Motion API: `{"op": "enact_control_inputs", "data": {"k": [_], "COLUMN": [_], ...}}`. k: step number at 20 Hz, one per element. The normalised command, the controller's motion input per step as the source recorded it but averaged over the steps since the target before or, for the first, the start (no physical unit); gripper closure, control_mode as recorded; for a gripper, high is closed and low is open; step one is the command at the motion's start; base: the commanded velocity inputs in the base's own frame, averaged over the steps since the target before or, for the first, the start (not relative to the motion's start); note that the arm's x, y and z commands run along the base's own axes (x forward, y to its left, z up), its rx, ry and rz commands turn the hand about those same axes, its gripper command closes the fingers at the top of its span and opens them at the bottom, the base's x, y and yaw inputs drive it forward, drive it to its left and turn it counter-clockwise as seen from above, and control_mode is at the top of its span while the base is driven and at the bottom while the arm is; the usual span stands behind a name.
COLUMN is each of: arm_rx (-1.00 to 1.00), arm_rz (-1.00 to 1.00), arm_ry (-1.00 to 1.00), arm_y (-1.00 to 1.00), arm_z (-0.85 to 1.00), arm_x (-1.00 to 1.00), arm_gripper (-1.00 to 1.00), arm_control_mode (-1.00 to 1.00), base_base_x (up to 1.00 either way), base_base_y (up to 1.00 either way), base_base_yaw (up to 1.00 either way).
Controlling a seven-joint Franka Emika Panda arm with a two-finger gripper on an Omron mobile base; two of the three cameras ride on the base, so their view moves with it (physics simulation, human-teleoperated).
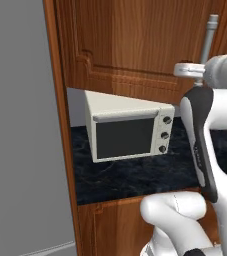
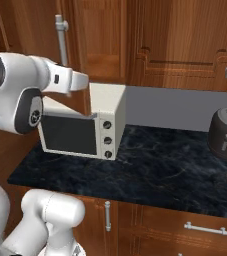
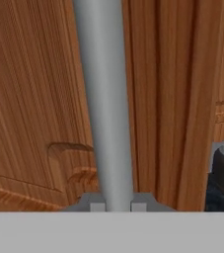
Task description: Open the cabinet, pick the kettle from the cabinet, and place it in the sink.
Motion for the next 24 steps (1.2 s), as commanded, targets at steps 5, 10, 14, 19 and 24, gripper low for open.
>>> {"op": "enact_control_inputs", "data": {"k": [5,10,14,19,24], "arm_rx": [0.00,0.00,0.00,0.01,0.04], "arm_rz": [-0.12,-0.12,-0.10,-0.08,-0.06], "arm_ry": [0.00,0.00,0.00,0.00,0.00], "arm_y": [0.29,0.30,0.27,0.27,0.23], "arm_z": [0.05,0.06,0.08,0.08,0.05], "arm_x": [-0.48,-0.45,-0.40,-0.37,-0.33], "arm_gripper": [1.00,1.00,1.00,1.00,1.00], "arm_control_mode": [-1.00,-1.00,-1.00,-1.00,-1.00], "base_base_x": [0.00,0.00,0.00,0.00,0.00], "base_base_y": [0.00,0.00,0.00,0.00,0.00], "base_base_yaw": [0.00,0.00,0.00,0.00,0.00]}}
